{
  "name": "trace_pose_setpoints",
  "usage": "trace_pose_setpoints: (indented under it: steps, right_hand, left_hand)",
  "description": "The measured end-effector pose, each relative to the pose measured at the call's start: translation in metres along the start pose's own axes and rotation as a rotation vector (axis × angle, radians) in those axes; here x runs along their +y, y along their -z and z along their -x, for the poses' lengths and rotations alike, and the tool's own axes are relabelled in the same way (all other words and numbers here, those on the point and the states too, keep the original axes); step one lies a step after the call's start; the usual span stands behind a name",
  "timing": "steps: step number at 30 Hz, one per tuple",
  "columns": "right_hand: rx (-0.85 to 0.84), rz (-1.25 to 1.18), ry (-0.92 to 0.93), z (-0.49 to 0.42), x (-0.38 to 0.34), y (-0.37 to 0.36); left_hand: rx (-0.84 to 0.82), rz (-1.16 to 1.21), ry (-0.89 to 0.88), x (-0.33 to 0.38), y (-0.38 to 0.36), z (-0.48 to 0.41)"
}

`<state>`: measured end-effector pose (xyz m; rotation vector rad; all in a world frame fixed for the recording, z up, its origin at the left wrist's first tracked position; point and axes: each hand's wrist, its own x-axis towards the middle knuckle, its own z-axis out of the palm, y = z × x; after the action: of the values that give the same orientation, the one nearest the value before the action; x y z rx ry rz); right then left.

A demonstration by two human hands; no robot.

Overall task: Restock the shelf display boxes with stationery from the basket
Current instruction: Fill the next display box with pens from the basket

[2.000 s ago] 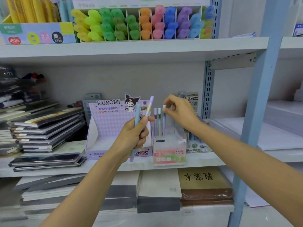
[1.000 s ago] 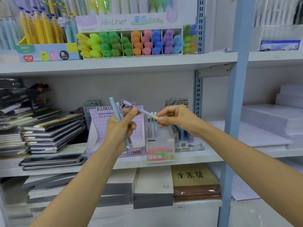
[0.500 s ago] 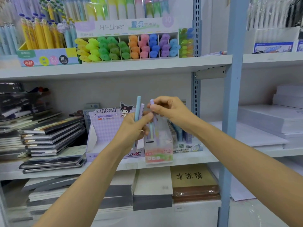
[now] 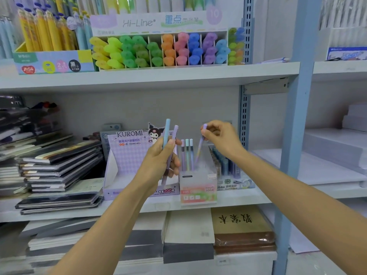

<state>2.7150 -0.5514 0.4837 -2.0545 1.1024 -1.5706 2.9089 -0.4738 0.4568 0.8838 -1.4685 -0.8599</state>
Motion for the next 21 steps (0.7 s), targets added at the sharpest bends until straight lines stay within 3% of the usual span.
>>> trace_pose_setpoints:
  steps: [10,21]
  right_hand:
    - [-0.101,0.292,0.118,-0.009,0.023,-0.009]
    - [-0.074,0.244,0.107,-0.012,0.028,-0.017]
  left_hand:
    - [-0.035,0.053,0.089,-0.022,0.003,-0.007]
    - [-0.072,0.028,0.117,-0.025,0.005,-0.006]
